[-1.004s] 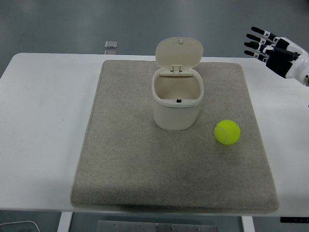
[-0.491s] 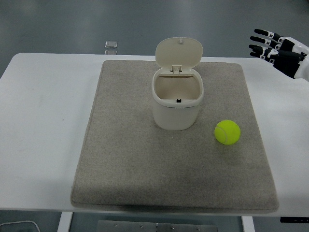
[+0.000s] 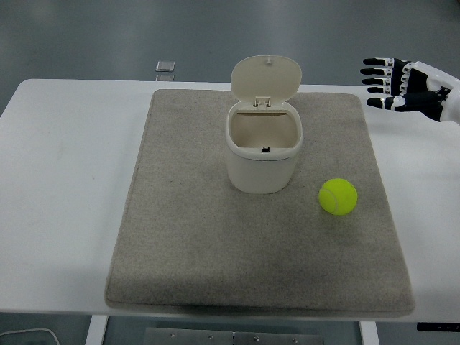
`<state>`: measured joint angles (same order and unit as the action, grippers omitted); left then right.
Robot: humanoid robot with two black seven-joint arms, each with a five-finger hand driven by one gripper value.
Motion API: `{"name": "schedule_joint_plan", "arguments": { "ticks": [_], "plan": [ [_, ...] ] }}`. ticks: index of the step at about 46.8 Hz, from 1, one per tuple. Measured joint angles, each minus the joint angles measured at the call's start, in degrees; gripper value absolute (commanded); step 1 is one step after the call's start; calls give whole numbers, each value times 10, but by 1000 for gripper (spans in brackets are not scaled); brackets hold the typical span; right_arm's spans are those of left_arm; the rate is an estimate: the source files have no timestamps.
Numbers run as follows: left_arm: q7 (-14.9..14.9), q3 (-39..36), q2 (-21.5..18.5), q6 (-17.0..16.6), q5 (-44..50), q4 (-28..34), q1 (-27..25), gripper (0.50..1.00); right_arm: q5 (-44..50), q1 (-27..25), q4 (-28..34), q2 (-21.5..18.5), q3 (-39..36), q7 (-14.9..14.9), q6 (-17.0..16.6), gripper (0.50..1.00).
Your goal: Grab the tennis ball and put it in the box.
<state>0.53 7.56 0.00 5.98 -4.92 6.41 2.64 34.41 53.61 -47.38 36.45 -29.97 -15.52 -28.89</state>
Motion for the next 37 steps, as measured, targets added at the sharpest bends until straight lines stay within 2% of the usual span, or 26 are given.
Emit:
{"name": "schedule_joint_plan", "arguments": {
  "ticks": [10,18,27,32,37],
  "plan": [
    [0,0,0,0,0,0,0,992,56,1,-1,13,0,-25,-4,911],
    [0,0,0,0,0,0,0,992,146,1,-13,31,0,-66,-5,911],
    [0,0,0,0,0,0,0,992,243,-1,-55,70,1,-119,-2,909],
    [0,0,0,0,0,0,0,992,291,-3,-72,85,4,-141,2,909],
    [0,0,0,0,0,0,0,992,324,-15,-118,108,8,-152,4,909]
  ]
}}
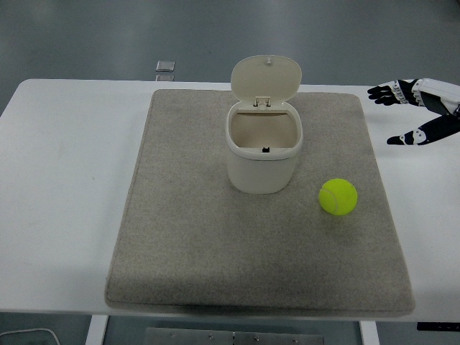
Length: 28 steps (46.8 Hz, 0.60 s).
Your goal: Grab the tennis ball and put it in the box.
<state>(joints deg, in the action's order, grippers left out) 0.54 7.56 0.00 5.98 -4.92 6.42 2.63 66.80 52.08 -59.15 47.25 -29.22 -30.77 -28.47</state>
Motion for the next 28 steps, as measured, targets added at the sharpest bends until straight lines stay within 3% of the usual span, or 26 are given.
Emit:
{"name": "schedule_joint_plan", "arguments": {
  "ticks": [6,17,28],
  "plan": [
    [0,0,0,0,0,0,0,992,39,-29,-61,18,2,-1,16,907],
    [0,0,0,0,0,0,0,992,82,-71,-82,0,38,-1,116,907],
    [0,0,0,0,0,0,0,992,90,-84,-88,-6,64,-1,129,907]
  ]
}}
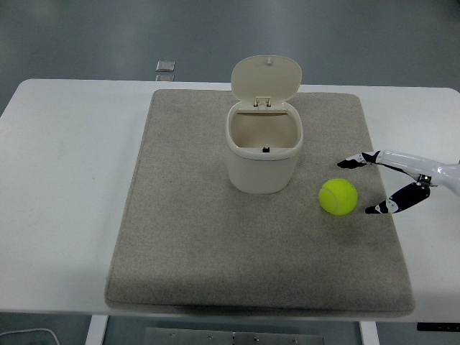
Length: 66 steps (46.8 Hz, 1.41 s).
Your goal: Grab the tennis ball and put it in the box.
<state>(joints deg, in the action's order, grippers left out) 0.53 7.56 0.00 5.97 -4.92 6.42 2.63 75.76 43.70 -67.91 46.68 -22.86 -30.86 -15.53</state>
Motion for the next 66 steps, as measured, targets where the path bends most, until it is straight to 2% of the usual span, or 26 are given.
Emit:
{"name": "schedule_joint_plan", "arguments": {
  "ticks": [10,29,41,62,66],
  "plan": [
    [0,0,0,0,0,0,0,992,0,-8,0,-13,0,1,21,903],
    [0,0,0,0,0,0,0,992,0,-14,0,-25,-3,4,21,897],
    [0,0,0,0,0,0,0,992,0,-16,0,-29,-5,5,20,866],
    [0,0,0,0,0,0,0,992,0,-17,0,-37,-7,5,15,854],
    [0,0,0,0,0,0,0,992,1,-18,0,-37,-7,5,15,830]
  ]
}}
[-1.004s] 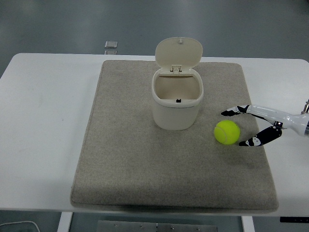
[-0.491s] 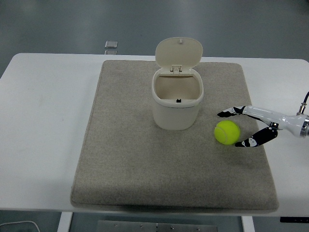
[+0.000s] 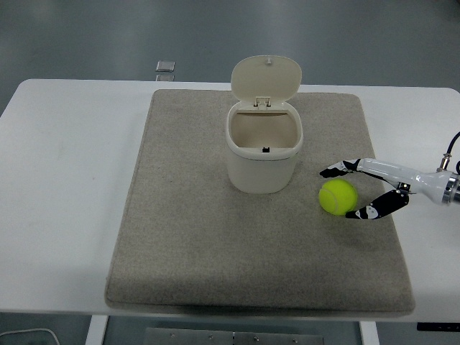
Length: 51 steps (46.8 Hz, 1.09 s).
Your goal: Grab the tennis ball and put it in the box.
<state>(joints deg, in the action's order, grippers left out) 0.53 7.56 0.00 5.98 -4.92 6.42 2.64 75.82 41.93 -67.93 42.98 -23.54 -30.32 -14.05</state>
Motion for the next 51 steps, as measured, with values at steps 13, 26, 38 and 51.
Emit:
{"name": "schedule_joint_plan", "arguments": {
  "ticks": [13,26,38,51],
  "plan": [
    [0,0,0,0,0,0,0,992,2,0,0,0,1,0,0,687],
    [0,0,0,0,0,0,0,992,2,3,0,0,-3,-4,-2,595],
    [0,0,0,0,0,0,0,992,-8,18,-1,16,-44,-24,-49,509],
    [0,0,0,0,0,0,0,992,-90,75,-22,61,-81,-28,-117,500]
  ]
}}
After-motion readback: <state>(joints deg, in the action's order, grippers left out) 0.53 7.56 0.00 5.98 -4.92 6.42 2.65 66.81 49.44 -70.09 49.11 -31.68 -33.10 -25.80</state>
